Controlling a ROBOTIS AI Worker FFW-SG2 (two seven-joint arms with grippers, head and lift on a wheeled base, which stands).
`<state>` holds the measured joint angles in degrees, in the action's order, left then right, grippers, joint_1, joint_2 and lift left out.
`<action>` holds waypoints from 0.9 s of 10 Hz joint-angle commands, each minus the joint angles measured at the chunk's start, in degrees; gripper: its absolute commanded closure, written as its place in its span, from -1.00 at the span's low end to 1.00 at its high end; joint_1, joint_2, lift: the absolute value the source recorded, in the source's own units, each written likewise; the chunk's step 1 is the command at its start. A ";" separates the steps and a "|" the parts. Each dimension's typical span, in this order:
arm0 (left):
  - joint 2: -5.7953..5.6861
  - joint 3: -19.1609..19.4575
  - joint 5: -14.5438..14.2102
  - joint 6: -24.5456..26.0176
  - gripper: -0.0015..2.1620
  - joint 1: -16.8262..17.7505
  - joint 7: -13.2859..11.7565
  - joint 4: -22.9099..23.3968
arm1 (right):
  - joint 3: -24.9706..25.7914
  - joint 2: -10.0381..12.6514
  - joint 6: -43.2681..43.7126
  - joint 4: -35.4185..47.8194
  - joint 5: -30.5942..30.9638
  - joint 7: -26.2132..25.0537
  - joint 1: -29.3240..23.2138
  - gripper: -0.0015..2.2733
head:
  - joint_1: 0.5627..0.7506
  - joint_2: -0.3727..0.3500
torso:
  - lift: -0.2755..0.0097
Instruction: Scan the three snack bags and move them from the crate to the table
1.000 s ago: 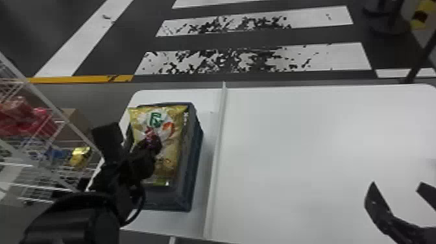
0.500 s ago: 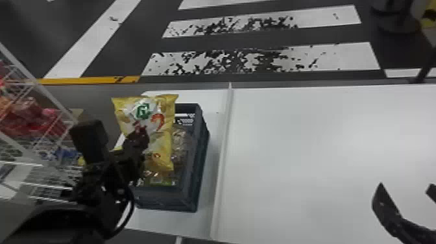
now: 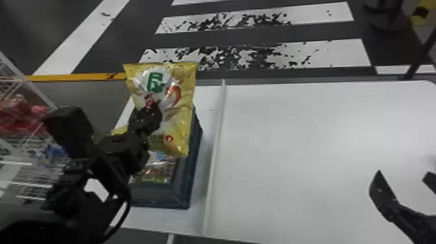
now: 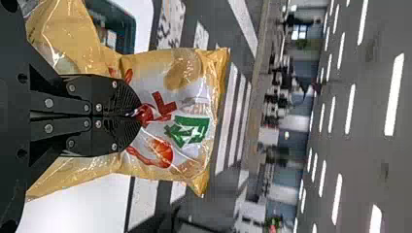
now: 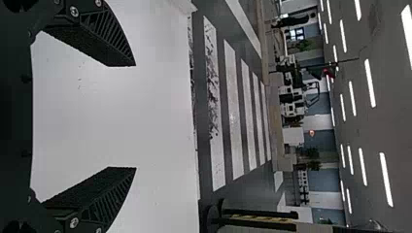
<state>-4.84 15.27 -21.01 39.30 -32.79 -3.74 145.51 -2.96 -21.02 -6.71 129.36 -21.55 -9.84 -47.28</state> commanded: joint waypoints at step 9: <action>-0.87 -33.47 16.88 -15.43 0.94 15.21 -25.53 -36.79 | 1.64 0.19 -0.28 3.44 -1.57 0.09 -0.26 -0.89 | 0.41 -0.84 | 0.50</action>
<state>-5.82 -16.60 -4.39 23.88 -19.09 -29.11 111.26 -1.32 -20.83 -7.13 132.67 -23.11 -9.83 -47.43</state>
